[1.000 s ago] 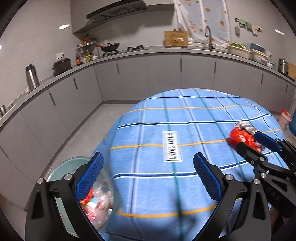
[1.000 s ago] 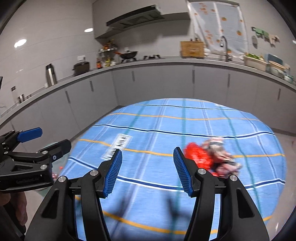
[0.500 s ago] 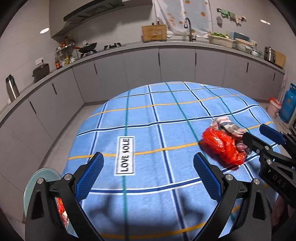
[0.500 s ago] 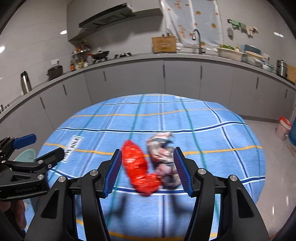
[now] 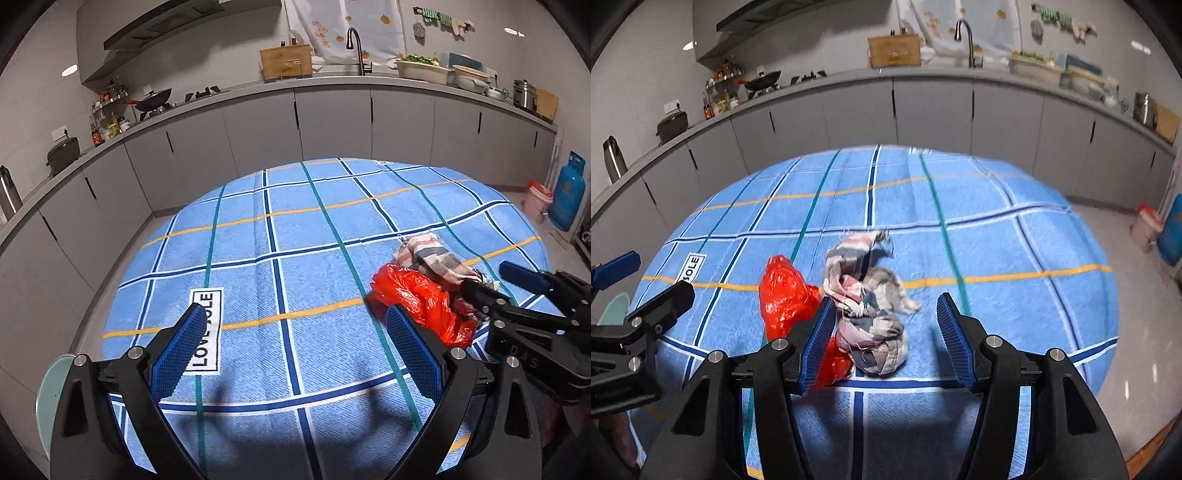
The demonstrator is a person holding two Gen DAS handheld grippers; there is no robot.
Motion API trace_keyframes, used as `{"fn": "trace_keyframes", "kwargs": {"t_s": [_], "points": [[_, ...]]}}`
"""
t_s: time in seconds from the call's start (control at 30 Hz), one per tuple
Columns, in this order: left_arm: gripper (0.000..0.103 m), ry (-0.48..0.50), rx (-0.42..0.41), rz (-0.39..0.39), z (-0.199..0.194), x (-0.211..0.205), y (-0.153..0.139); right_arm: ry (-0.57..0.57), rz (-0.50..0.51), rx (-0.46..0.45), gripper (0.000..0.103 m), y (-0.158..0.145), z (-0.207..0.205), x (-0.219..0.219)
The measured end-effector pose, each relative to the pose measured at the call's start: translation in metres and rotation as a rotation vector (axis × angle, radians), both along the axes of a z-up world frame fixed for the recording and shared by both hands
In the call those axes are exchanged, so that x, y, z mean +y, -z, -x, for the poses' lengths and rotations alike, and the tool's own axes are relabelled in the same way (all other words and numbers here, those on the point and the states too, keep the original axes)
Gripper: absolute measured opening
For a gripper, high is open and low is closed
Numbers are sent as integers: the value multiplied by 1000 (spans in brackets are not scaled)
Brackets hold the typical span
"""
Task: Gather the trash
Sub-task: 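Grasp the checkered cloth rag with the right tool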
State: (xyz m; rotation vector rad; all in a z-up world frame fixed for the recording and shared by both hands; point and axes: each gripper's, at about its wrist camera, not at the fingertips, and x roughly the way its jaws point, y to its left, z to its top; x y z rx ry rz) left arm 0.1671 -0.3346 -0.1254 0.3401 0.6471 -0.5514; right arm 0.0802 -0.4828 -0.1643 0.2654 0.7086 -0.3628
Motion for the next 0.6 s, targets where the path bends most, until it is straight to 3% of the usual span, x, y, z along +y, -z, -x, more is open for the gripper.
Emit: {"fn": "trace_keyframes", "kwargs": {"t_s": [0.03,0.07,0.17,0.6], "points": [[96,2,0,0,1,-1,1,-8,-26,11,52,3,-2,-2],[96,4,1,-2,2,-3,2,-15,-46,18,41,5,-3,-4],[96,5,6,-2,2,-4,3,-32,-49,16,28,5,-1,-3],[96,72,17,-11,15,-44,12,118,74,-87,25,-15,50,-6]]}}
